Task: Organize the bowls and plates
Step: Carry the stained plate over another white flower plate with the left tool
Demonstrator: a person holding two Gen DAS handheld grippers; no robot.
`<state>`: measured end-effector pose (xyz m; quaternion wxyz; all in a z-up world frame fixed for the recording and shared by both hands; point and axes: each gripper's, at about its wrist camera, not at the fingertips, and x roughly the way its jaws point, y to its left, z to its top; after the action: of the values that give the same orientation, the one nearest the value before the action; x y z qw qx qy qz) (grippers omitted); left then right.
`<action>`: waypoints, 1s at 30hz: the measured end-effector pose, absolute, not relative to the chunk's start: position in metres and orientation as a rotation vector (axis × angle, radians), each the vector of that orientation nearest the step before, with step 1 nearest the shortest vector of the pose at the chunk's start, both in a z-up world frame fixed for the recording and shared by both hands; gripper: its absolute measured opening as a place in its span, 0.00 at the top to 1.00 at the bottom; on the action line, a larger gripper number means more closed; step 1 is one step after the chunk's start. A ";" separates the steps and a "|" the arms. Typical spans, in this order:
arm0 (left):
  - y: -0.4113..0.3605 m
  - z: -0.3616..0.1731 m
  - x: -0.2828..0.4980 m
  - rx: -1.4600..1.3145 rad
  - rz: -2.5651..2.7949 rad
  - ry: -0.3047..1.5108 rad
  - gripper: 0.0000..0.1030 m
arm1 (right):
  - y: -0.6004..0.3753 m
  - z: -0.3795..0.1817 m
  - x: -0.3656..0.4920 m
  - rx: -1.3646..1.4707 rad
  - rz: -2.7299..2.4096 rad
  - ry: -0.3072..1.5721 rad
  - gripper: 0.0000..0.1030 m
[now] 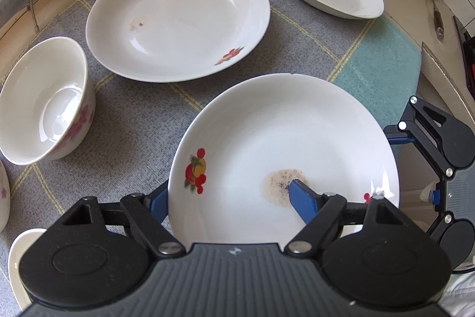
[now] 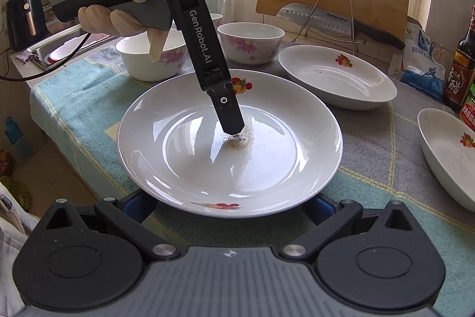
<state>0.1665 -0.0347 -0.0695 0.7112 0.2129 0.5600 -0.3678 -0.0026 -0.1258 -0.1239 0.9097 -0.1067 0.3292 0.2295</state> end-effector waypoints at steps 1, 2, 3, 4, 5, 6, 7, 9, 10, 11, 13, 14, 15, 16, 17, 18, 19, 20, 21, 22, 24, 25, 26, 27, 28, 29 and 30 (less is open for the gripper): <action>-0.035 -0.068 0.166 0.470 -0.818 1.239 0.22 | -0.127 -0.122 -0.003 -0.220 0.474 0.676 0.00; -0.035 -0.066 0.166 0.466 -0.821 1.238 0.22 | -0.128 -0.121 -0.003 -0.220 0.475 0.676 0.00; -0.035 -0.065 0.167 0.461 -0.820 1.237 0.22 | -0.128 -0.119 -0.003 -0.221 0.475 0.678 0.00; -0.035 -0.062 0.166 0.458 -0.821 1.235 0.22 | -0.129 -0.118 -0.003 -0.225 0.475 0.678 0.00; -0.036 -0.059 0.166 0.460 -0.824 1.230 0.22 | -0.130 -0.116 -0.002 -0.231 0.473 0.678 0.00; -0.039 -0.057 0.166 0.461 -0.825 1.224 0.22 | -0.131 -0.114 -0.003 -0.234 0.471 0.677 0.00; -0.040 -0.054 0.165 0.462 -0.826 1.218 0.22 | -0.132 -0.112 -0.002 -0.234 0.470 0.676 0.00; -0.044 -0.049 0.166 0.463 -0.831 1.209 0.22 | -0.137 -0.108 -0.002 -0.224 0.473 0.673 0.00; -0.046 -0.047 0.167 0.461 -0.834 1.205 0.22 | -0.140 -0.106 -0.001 -0.218 0.475 0.673 0.00; -0.048 -0.045 0.168 0.460 -0.838 1.201 0.22 | -0.144 -0.104 0.001 -0.213 0.476 0.679 0.00; -0.054 -0.042 0.169 0.459 -0.845 1.189 0.22 | -0.149 -0.101 0.003 -0.215 0.471 0.683 0.00; -0.059 -0.041 0.170 0.458 -0.850 1.184 0.22 | -0.152 -0.099 0.004 -0.218 0.466 0.682 0.00; -0.062 -0.039 0.171 0.457 -0.853 1.182 0.22 | -0.154 -0.098 0.005 -0.224 0.461 0.683 0.00; -0.067 -0.038 0.172 0.459 -0.858 1.178 0.22 | -0.158 -0.097 0.006 -0.230 0.456 0.683 0.00; -0.072 -0.036 0.173 0.462 -0.863 1.173 0.22 | -0.161 -0.095 0.006 -0.234 0.451 0.682 0.00; -0.077 -0.035 0.175 0.464 -0.868 1.169 0.22 | -0.164 -0.093 0.007 -0.236 0.445 0.679 0.00; -0.082 -0.033 0.176 0.466 -0.873 1.163 0.22 | -0.169 -0.091 0.008 -0.236 0.440 0.677 0.00; -0.087 -0.032 0.178 0.469 -0.878 1.158 0.22 | -0.174 -0.090 0.009 -0.234 0.436 0.675 0.00; -0.093 -0.031 0.180 0.470 -0.881 1.153 0.22 | -0.178 -0.088 0.010 -0.233 0.430 0.672 0.00; -0.098 -0.030 0.182 0.472 -0.884 1.149 0.22 | -0.182 -0.087 0.011 -0.233 0.425 0.670 0.00; -0.111 -0.028 0.187 0.475 -0.893 1.140 0.22 | -0.192 -0.085 0.015 -0.240 0.409 0.667 0.00; -0.118 -0.027 0.190 0.476 -0.898 1.136 0.22 | -0.196 -0.085 0.017 -0.243 0.401 0.665 0.00; -0.124 -0.026 0.193 0.478 -0.904 1.132 0.22 | -0.201 -0.085 0.018 -0.245 0.393 0.665 0.00; -0.131 -0.026 0.195 0.480 -0.909 1.128 0.22 | -0.206 -0.084 0.020 -0.246 0.386 0.664 0.00; -0.137 -0.025 0.197 0.483 -0.914 1.123 0.22 | -0.211 -0.084 0.021 -0.245 0.378 0.663 0.00; -0.144 -0.025 0.200 0.487 -0.920 1.119 0.22 | -0.217 -0.084 0.023 -0.242 0.372 0.663 0.00; -0.151 -0.025 0.202 0.491 -0.925 1.115 0.22 | -0.222 -0.084 0.025 -0.239 0.366 0.662 0.00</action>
<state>0.2020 -0.1515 -0.0249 0.7216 0.2222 0.5046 -0.4187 0.0249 -0.2216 -0.0835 0.9223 -0.1163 0.3224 0.1785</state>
